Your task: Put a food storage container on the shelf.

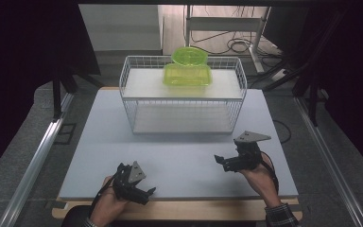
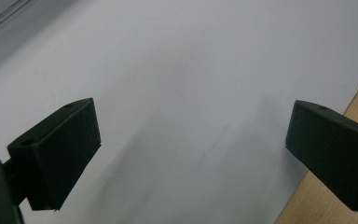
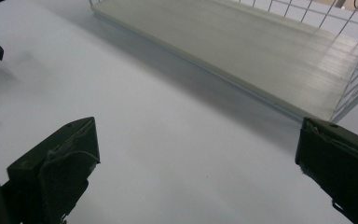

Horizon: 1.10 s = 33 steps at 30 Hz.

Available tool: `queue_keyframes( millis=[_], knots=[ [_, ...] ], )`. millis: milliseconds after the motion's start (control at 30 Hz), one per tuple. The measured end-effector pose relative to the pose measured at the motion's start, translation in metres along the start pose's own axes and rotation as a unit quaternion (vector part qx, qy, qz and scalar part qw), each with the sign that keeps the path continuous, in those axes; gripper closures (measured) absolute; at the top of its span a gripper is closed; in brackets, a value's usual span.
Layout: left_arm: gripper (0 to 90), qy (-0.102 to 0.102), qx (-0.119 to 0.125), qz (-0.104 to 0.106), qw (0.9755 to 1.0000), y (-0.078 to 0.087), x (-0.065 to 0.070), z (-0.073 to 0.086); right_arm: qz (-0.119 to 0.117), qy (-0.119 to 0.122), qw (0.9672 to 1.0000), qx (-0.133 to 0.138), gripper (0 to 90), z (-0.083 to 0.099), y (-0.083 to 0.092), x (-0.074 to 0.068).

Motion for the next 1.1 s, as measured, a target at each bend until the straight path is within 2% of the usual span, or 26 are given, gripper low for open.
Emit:
queue_keyframes(
  millis=[533,933,1100],
  knots=[
    [2.2,-0.010,-0.001,-0.006,0.9999,-0.001,0.000,0.000,0.018,-0.002,0.9997,-0.015,0.0,0.030,0.000,0.006],
    [1.7,-0.021,-0.008,-0.009,0.9997,-0.003,-0.001,0.002,0.014,0.005,0.9989,-0.044,0.0,0.057,-0.006,0.002],
    [1.7,-0.020,-0.008,-0.009,0.9997,-0.003,0.000,0.002,0.014,0.013,0.9977,-0.065,0.0,0.070,-0.012,-0.002]
  ],
)
Point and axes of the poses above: each handheld gripper's, and its own axes: y roughly backward along the jaws, z roughly out of its underside, x roughly to its right, the point moved 10 cm from there along -y, roughly forward along the jaws, and after that the axes turned 11 degrees about z, right-handed, at the moved point
